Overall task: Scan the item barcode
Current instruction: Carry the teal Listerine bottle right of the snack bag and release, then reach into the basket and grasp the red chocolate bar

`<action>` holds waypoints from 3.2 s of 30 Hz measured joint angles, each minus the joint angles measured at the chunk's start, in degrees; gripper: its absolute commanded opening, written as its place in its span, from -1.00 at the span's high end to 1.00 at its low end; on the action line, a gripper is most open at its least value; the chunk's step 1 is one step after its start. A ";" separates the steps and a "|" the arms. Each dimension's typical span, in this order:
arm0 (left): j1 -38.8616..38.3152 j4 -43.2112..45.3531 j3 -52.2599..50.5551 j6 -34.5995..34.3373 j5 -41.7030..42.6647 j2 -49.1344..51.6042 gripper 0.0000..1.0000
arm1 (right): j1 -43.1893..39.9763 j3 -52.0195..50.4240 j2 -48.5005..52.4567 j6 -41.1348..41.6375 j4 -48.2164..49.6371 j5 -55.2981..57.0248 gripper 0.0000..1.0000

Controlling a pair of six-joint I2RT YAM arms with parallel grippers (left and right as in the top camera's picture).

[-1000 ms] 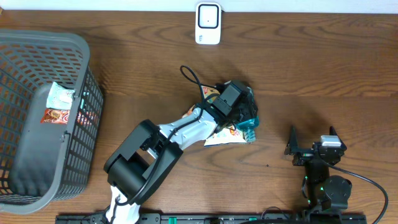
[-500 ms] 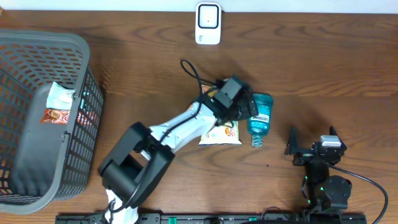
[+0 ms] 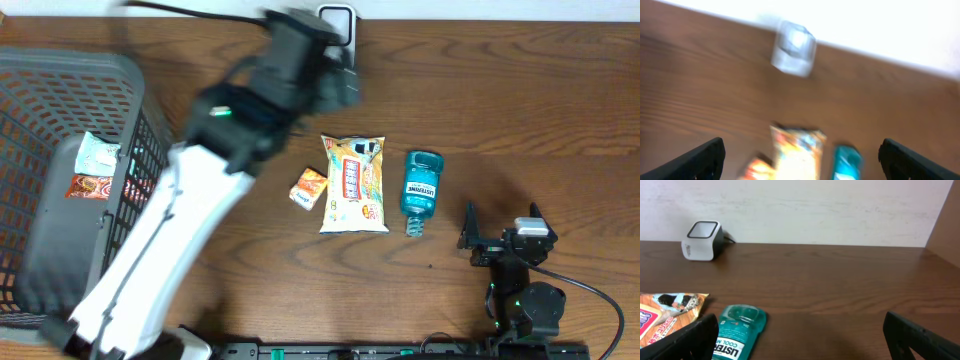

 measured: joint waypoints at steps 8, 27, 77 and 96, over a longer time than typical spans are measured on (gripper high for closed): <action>24.22 -10.10 0.22 -2.40 -6.38 -7.17 -0.96 | 0.00 0.00 0.00 0.00 0.00 -0.02 -0.99; 52.65 -16.44 -15.15 -17.29 -6.32 5.84 -0.96 | 0.00 0.00 0.00 0.00 0.00 0.00 -0.99; 53.96 -3.52 -27.69 -19.78 2.12 22.16 -0.21 | 0.00 0.00 0.00 0.00 0.00 -0.02 -0.99; 53.92 -1.90 -35.47 -19.54 1.42 17.92 0.85 | 0.00 0.00 0.00 0.00 0.00 0.00 -0.99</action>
